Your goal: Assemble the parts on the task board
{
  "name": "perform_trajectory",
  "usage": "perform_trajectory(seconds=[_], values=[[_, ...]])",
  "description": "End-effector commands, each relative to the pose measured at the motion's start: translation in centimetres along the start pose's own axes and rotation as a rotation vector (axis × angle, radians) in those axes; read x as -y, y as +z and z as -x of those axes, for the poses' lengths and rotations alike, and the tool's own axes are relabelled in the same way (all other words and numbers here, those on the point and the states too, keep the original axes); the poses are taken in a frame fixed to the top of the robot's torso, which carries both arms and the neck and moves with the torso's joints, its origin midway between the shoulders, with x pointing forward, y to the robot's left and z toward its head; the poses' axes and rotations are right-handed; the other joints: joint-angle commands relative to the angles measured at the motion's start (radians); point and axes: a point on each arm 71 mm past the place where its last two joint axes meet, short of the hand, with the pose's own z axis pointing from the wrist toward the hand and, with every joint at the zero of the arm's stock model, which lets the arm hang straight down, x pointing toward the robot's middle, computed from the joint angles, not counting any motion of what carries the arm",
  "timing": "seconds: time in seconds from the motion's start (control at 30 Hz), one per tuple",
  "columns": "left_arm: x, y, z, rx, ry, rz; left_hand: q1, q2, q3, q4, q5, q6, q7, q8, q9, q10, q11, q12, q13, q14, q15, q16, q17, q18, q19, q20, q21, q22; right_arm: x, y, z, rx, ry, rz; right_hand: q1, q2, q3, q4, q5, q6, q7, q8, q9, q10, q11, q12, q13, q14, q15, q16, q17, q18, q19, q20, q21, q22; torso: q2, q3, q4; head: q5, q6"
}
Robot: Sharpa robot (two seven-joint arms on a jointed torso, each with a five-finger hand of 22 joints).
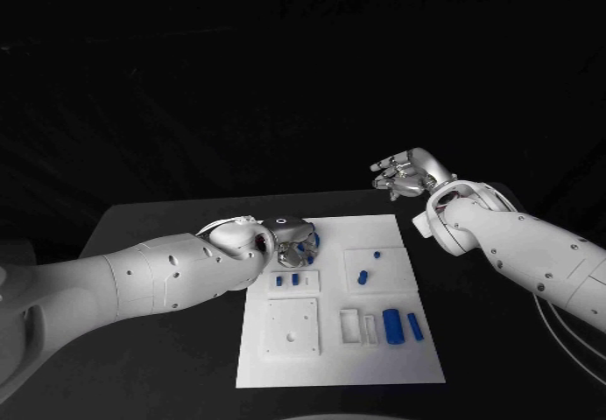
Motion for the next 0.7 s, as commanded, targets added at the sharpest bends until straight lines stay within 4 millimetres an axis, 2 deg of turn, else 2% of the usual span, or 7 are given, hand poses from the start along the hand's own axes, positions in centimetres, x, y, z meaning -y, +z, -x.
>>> perform_trajectory(seconds=[0.03, 0.57, 0.7], values=[[0.15, 0.13, -0.16, -0.013, -0.009, 0.003, 0.001, -0.010, 0.001, 0.004, -0.006, -0.005, 0.000, -0.002, -0.002, 0.007, -0.001, -0.005, -0.001, 0.002, 0.003, 0.006, -0.002, 0.019, -0.005, 0.002, 0.005, 0.020, -0.19, 0.00, -0.09, -0.004, 0.003, 0.013, 0.001, 0.001, -0.005, 0.001, 0.003, -0.001, 0.004, -0.001, 0.000, 0.010, 0.000, -0.003, -0.001, -0.006, 0.000, 0.002, -0.002, 0.024, 0.015, 0.006, 0.001, -0.002, -0.001, 0.0004, 0.0005, 0.000, 0.000], [0.29, 0.31, -0.53, -0.043, -0.013, 0.006, 0.001, -0.016, -0.010, 0.009, -0.017, -0.001, -0.003, -0.002, -0.002, 0.021, -0.006, -0.004, -0.001, 0.006, 0.000, 0.012, 0.000, 0.016, -0.002, -0.001, 0.008, 0.019, -0.28, 0.02, -0.19, -0.010, 0.004, 0.015, 0.000, 0.001, -0.003, 0.001, 0.008, 0.000, 0.003, -0.001, 0.000, 0.012, 0.000, -0.004, -0.001, -0.007, 0.000, 0.002, -0.004, 0.024, 0.015, 0.006, 0.002, -0.001, 0.000, 0.0000, 0.0004, 0.000, -0.003], [0.31, 0.36, -0.61, -0.044, -0.014, 0.005, 0.006, -0.007, -0.011, 0.011, -0.017, 0.017, -0.004, 0.000, -0.001, 0.044, -0.012, -0.003, -0.001, 0.011, -0.004, 0.016, 0.002, 0.014, 0.001, -0.004, 0.011, 0.020, -0.32, 0.02, -0.21, -0.010, 0.004, 0.016, 0.000, 0.001, -0.003, 0.001, 0.008, 0.000, 0.003, -0.001, 0.000, 0.012, 0.000, -0.004, -0.001, -0.007, 0.000, 0.002, -0.004, 0.024, 0.015, 0.006, 0.002, -0.001, 0.000, 0.0002, -0.0002, 0.000, -0.004]])
